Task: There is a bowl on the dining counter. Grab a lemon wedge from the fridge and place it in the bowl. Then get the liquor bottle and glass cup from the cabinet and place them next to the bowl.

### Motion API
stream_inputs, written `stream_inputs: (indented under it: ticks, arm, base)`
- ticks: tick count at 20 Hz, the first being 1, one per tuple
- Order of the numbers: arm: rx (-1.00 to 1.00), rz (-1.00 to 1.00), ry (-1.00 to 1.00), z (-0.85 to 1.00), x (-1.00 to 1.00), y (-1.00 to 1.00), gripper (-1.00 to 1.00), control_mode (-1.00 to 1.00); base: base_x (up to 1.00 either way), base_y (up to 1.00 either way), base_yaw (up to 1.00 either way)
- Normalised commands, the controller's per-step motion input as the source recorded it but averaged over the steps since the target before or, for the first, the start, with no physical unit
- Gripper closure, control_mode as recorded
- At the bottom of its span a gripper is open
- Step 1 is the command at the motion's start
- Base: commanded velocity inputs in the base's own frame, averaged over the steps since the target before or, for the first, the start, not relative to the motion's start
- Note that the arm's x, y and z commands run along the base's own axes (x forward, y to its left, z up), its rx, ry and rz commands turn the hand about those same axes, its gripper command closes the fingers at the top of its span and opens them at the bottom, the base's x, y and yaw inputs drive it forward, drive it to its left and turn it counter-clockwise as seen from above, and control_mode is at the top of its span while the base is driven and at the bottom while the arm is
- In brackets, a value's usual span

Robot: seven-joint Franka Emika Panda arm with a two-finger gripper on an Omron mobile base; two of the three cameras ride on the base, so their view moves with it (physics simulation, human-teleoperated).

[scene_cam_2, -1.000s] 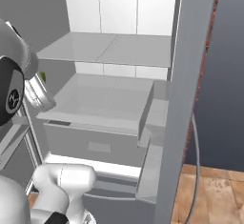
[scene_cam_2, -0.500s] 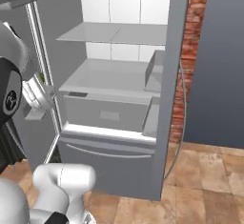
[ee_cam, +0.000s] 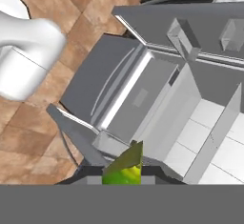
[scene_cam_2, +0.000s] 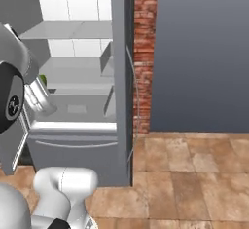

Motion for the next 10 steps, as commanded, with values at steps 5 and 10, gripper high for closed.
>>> stream_inputs:
  ticks: [5,10]
  arm:
    - [0.0,0.0,0.0,0.0,0.0,0.0,1.0,1.0]
    - [0.0,0.0,0.0,0.0,0.0,0.0,1.0,1.0]
  base:
    - [-0.18,-0.71,-0.41]
    - [-0.03,-0.66,-0.46]
